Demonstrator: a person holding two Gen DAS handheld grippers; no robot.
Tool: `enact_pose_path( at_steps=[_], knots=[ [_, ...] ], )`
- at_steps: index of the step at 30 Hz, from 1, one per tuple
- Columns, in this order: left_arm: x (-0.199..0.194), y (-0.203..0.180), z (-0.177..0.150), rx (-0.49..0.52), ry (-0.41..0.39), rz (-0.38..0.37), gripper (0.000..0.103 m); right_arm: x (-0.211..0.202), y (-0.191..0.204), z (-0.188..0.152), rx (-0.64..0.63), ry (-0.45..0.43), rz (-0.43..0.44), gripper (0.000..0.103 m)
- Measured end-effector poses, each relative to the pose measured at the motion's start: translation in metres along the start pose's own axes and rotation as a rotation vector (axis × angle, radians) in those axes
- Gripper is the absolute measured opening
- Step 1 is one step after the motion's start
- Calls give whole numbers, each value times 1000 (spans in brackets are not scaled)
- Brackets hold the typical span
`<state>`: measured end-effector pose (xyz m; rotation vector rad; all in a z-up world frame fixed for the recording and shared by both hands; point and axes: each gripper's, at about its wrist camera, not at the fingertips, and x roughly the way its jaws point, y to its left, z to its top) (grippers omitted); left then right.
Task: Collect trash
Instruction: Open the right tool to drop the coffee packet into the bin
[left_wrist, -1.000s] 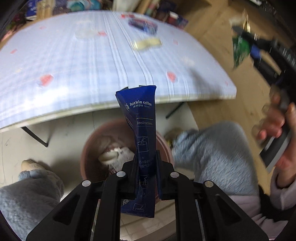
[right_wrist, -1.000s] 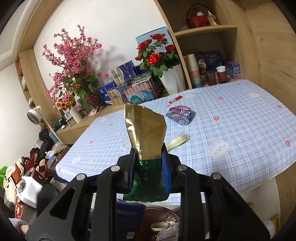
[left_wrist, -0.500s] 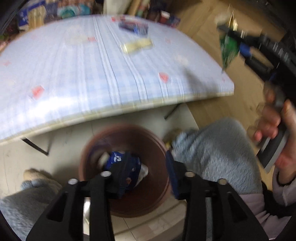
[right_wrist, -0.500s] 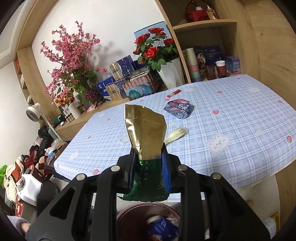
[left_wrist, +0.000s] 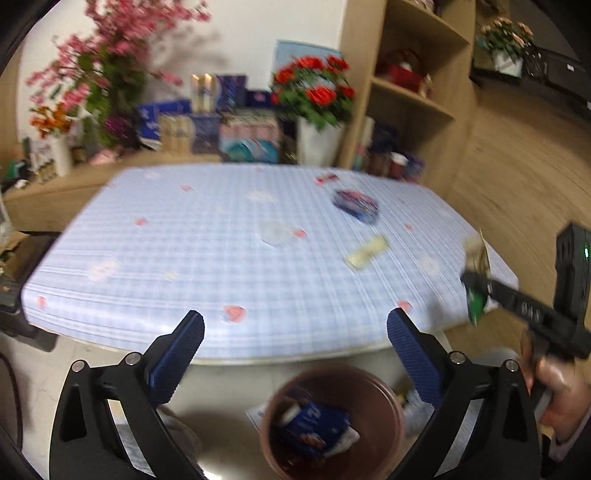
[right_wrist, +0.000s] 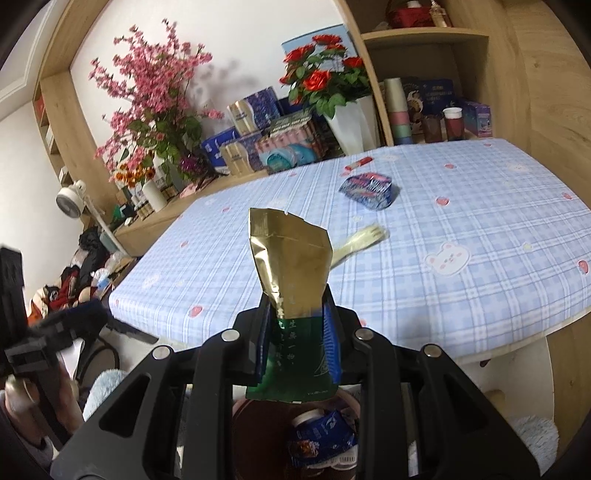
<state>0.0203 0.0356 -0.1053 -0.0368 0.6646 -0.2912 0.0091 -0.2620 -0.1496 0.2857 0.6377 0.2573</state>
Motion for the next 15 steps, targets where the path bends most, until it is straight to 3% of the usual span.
enact_pose_path(
  at_steps=[5,15],
  knots=[
    [-8,8,-1,-14,-41,63,97,10,12,-18,-26,63,7,27],
    [-16,23,-10,-56,-60,112,97,31,31,-49,-72,185,6,28]
  ],
)
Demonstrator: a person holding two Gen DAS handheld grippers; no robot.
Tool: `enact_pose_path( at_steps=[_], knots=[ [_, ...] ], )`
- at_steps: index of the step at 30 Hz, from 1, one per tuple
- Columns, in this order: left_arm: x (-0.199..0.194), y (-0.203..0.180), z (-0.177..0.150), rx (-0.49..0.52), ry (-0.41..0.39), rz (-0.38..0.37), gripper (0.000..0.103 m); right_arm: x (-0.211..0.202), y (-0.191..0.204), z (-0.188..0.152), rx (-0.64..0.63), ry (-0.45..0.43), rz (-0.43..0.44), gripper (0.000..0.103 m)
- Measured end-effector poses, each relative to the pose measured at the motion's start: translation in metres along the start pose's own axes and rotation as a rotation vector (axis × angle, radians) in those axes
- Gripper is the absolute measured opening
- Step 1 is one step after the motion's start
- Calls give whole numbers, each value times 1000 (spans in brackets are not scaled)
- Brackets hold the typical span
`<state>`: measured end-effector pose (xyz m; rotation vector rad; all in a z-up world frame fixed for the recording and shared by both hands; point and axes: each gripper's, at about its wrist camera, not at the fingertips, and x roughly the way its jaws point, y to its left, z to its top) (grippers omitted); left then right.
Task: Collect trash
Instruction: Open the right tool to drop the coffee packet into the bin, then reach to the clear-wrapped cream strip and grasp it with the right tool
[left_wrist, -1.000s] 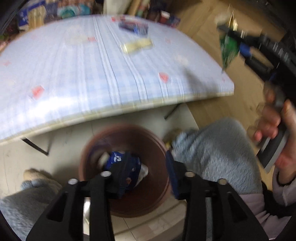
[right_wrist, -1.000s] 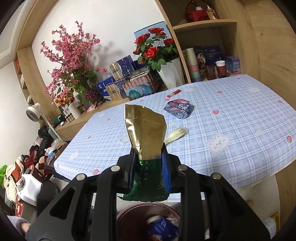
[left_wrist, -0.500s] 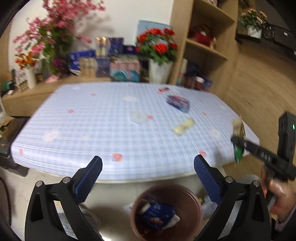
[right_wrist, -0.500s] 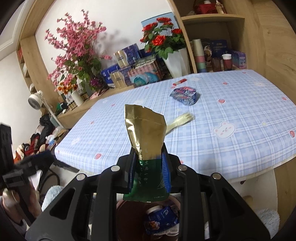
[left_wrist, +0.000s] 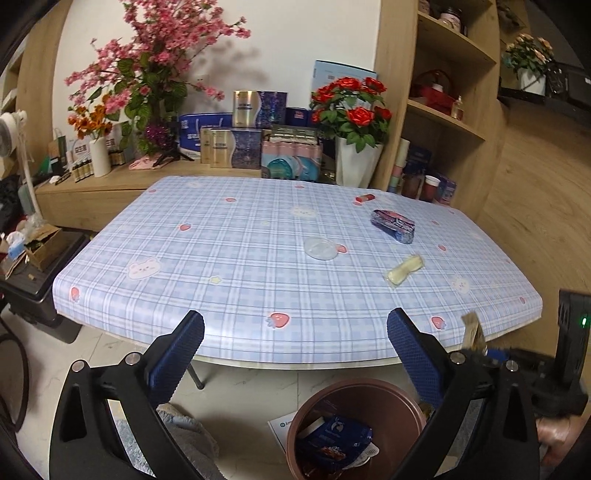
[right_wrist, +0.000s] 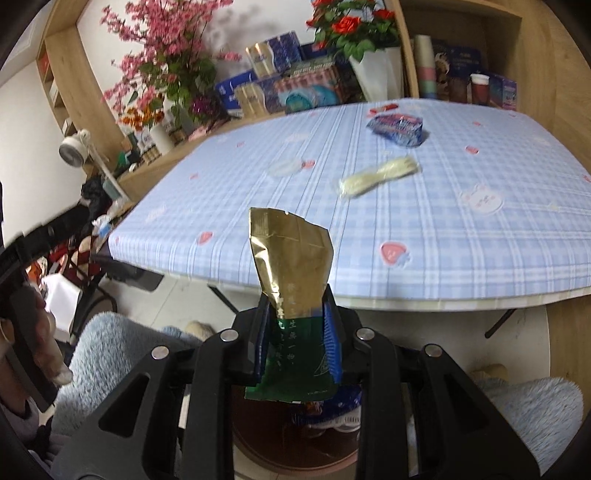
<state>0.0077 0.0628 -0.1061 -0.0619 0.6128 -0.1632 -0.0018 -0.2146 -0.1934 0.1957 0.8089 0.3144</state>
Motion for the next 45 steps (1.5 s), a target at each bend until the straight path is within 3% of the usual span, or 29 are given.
enact_pose_path(
  at_steps=[20,21,24,26,29,38,45],
  knots=[
    [6,6,-6,-14,16,30,97,20,2,-15,7,93,-16,36],
    [6,6,-6,-13,17,29,97,20,1,-15,8,93,-17,37],
    [6,6,-7,-11,18,29,97,16,0,-15,15,70,-30,55],
    [6,6,-8,-12,18,29,97,13,-1,-13,18,46,-47,74],
    [6,6,-7,-12,18,29,97,7,-3,-11,23,1,-93,92],
    [7,5,-10,-4,20,32,97,-4,-14,-2,40,-90,-198,97],
    [13,2,-13,7,30,30,97,-9,-24,3,38,-127,-230,97]
  ],
)
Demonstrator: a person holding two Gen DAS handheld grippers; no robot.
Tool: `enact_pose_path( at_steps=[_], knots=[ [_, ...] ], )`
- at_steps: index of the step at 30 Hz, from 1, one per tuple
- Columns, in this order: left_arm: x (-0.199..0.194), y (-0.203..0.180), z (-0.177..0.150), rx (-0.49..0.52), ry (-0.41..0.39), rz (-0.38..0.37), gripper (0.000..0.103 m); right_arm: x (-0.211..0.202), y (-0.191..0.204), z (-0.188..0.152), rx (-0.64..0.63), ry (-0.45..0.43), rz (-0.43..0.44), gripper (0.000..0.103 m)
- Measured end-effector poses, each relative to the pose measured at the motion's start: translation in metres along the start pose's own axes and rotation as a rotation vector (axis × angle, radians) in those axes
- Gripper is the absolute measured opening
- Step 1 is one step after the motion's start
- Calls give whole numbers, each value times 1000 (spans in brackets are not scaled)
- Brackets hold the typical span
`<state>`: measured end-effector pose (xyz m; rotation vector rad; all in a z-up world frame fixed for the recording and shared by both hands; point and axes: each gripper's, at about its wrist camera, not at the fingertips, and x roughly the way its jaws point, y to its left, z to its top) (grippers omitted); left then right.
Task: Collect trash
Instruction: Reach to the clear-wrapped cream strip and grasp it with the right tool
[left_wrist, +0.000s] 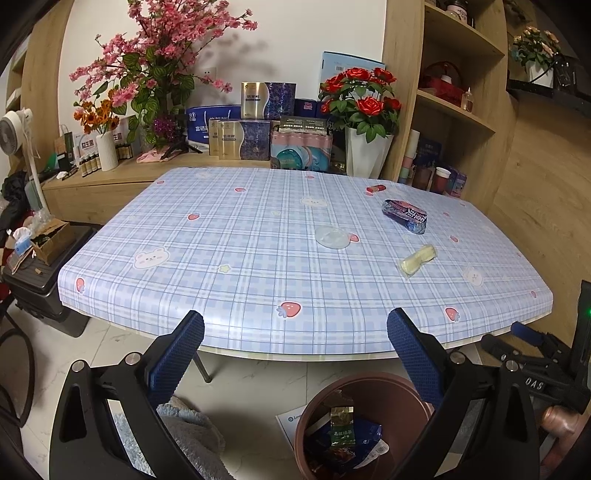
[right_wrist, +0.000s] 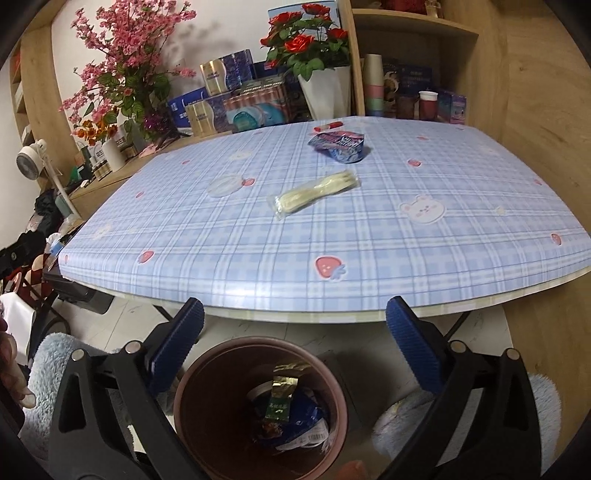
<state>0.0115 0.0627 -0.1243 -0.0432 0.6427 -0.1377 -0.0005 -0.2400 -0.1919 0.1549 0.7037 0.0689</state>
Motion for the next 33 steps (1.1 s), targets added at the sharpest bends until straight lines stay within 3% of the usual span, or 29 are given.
enact_pose_path(
  at_steps=[8,18,25,29,33],
  knots=[
    [14,-2,2,10,30,-2,97,7,-24,17,18,-33,-59,97],
    [39,-7,10,22,73,-6,97,21,-43,29,23,-34,-48,97],
    [64,-10,18,27,97,-18,97,43,-51,39,41,43,-13,97],
    [77,-10,25,28,103,-22,97,59,-50,46,18,91,-69,97],
    [91,-5,31,28,103,-27,97,78,-54,58,50,134,-63,97]
  ],
)
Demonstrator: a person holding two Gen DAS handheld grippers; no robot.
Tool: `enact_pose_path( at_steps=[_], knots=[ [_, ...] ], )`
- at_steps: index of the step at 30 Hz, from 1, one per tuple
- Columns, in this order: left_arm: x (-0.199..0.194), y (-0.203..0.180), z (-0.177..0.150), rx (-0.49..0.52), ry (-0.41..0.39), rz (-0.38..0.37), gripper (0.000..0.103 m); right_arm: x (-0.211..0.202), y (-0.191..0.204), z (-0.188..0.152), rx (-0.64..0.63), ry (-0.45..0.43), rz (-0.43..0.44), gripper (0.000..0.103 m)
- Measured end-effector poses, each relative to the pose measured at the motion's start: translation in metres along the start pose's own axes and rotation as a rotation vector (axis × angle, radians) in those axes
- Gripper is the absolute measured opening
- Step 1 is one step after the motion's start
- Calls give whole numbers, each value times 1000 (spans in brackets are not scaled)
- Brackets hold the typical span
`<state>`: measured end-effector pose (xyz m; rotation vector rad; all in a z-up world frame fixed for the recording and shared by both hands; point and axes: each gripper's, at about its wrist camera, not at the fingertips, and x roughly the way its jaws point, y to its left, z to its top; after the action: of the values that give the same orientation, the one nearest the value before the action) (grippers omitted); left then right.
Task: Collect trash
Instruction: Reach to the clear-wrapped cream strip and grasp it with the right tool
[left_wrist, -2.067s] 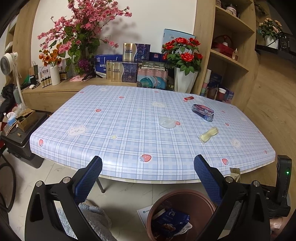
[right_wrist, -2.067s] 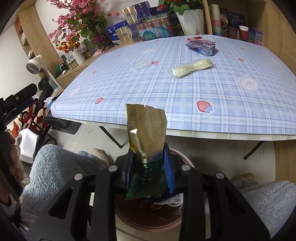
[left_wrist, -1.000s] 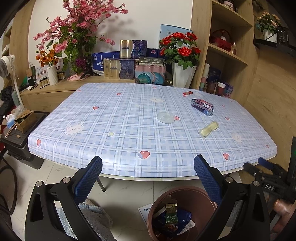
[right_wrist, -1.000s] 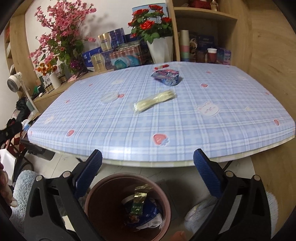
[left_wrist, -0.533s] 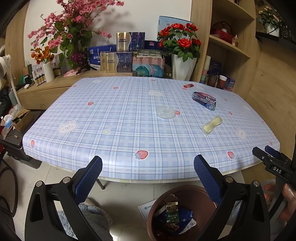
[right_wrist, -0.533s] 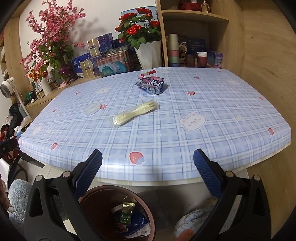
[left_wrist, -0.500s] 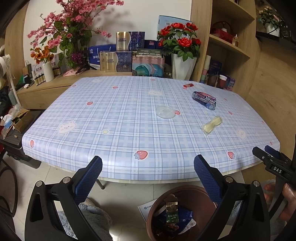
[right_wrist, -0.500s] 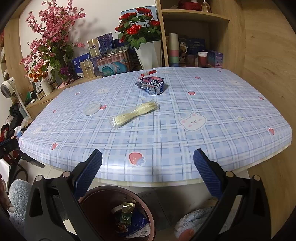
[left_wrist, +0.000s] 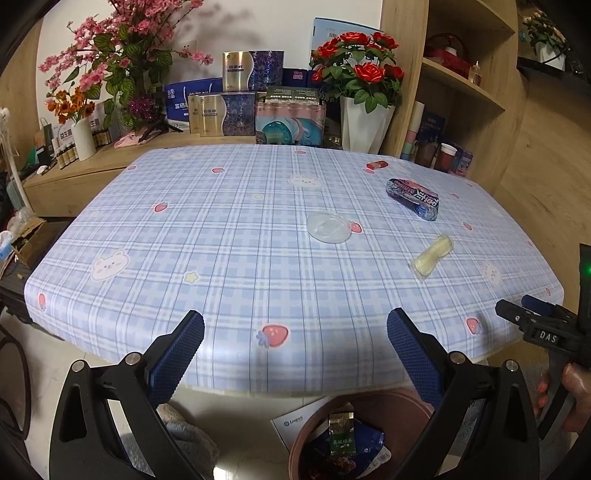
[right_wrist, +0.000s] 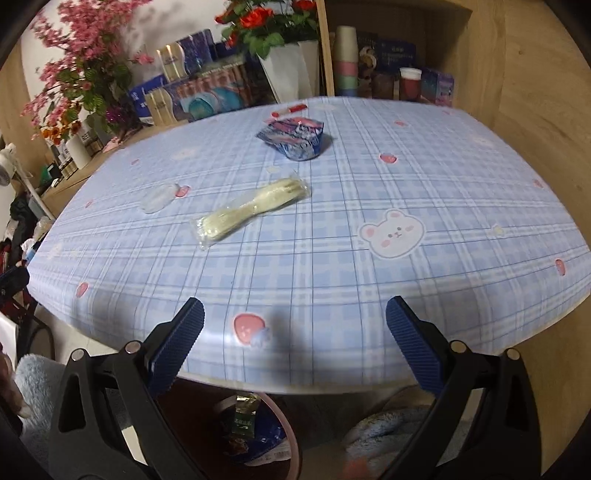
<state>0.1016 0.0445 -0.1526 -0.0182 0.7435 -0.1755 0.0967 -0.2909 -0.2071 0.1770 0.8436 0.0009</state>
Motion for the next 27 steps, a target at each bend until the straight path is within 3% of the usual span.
enact_pose_path(
  at_steps=[4,7,11,21,24,26,27],
  knots=[
    [14,6,7,-9,0,-1,97,23,7,20,22,34,42,96],
    [26,11,12,-13,3,-4,97,41,16,33,32,63,73,80],
    [38,14,18,-15,-2,-4,97,66,31,53,44,87,97,77],
    [58,16,27,-27,3,-15,97,111,44,83,85,130,57,66],
    [64,13,27,-18,11,-17,97,116,50,86,36,136,46,56],
    [69,11,28,-9,16,-20,97,118,52,87,7,140,56,34],
    [72,9,29,-4,21,-25,97,118,53,87,-10,139,65,30]
  ],
)
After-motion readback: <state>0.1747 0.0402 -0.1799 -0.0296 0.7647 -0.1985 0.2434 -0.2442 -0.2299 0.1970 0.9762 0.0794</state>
